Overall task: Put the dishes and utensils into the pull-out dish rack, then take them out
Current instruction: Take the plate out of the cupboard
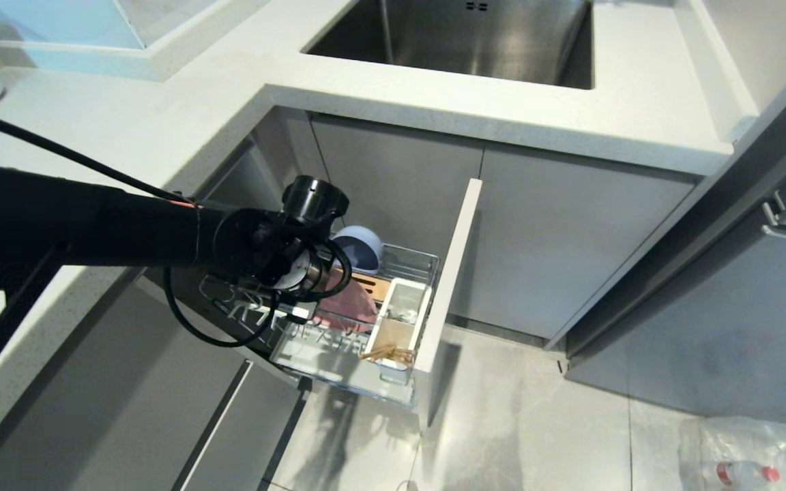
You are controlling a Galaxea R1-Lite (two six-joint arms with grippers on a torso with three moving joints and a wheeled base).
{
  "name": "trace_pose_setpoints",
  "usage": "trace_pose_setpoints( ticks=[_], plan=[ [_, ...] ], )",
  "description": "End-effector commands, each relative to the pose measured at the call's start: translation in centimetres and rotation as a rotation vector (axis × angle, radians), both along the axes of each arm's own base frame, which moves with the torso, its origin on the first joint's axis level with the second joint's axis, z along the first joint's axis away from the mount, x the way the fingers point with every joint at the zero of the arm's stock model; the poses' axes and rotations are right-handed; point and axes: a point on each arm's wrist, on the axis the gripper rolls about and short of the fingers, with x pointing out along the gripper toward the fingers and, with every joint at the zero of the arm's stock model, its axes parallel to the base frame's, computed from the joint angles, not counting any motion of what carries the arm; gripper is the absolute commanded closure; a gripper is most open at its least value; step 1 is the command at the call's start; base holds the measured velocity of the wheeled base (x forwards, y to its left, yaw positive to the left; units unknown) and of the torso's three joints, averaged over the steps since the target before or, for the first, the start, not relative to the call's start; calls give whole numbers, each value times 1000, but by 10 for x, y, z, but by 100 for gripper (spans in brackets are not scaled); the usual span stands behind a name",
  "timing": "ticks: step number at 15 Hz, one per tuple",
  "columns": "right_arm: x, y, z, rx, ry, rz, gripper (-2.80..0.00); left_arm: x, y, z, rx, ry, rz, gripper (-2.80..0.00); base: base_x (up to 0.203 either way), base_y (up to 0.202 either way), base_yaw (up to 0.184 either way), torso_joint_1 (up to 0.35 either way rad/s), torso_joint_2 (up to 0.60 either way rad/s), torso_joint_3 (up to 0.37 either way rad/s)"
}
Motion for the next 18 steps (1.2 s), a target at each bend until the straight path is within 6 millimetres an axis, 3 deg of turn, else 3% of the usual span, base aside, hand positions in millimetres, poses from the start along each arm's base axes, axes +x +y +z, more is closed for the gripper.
trace_pose_setpoints(
  ticks=[1, 7, 13, 18],
  plan=[
    [0, 0, 0, 0, 1, 0, 0, 2, 0, -2, -4, 0, 10, 0, 0, 0, 0, 0, 0, 0],
    [0, 0, 0, 0, 1, 0, 0, 3, -1, -4, 11, 2, -4, 0, 0, 0, 0, 0, 0, 0],
    [0, 0, 0, 0, 1, 0, 0, -2, -6, 9, -3, -30, -18, 0, 0, 0, 0, 0, 0, 0],
    [0, 0, 0, 0, 1, 0, 0, -27, -2, 52, -46, -129, -35, 0, 0, 0, 0, 0, 0, 0]
  ],
)
